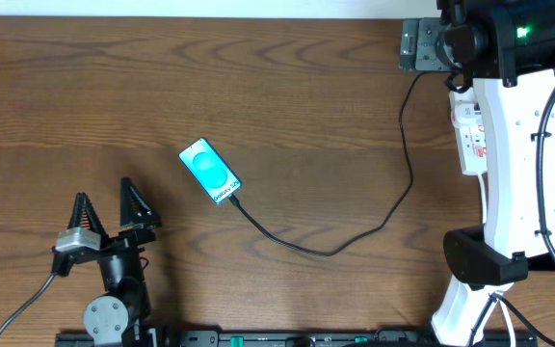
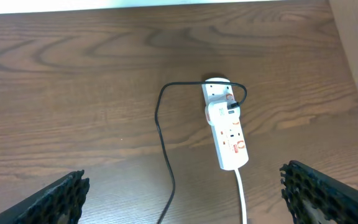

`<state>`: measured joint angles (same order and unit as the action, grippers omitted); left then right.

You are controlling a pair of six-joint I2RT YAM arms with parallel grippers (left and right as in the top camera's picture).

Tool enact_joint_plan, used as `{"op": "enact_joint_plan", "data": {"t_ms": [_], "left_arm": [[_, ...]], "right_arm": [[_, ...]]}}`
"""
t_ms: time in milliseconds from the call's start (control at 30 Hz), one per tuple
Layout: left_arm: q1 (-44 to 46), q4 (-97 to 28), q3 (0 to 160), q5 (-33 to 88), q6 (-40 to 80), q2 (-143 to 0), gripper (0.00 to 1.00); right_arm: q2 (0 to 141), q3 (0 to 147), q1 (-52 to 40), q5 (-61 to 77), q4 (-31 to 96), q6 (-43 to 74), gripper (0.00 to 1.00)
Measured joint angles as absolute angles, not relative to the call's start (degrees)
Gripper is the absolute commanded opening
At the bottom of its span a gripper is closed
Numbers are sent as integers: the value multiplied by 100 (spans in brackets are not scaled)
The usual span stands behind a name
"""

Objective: Plug charger to phone and switch on socket

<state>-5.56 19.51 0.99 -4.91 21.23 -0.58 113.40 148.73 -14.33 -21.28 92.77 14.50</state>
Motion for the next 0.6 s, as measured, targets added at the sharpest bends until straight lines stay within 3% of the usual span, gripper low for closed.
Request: {"op": "enact_joint_plan", "data": {"t_ms": [200,600], "left_arm": [[-556,1787,36,-491,2123,-58,91],[-556,-67,80,-460,2117,-64,91]], "right_arm": [[11340,14873,-1433,-2128,9277,1450,99],[11340,14870,-1433,-2128,9277,1450,99]]}}
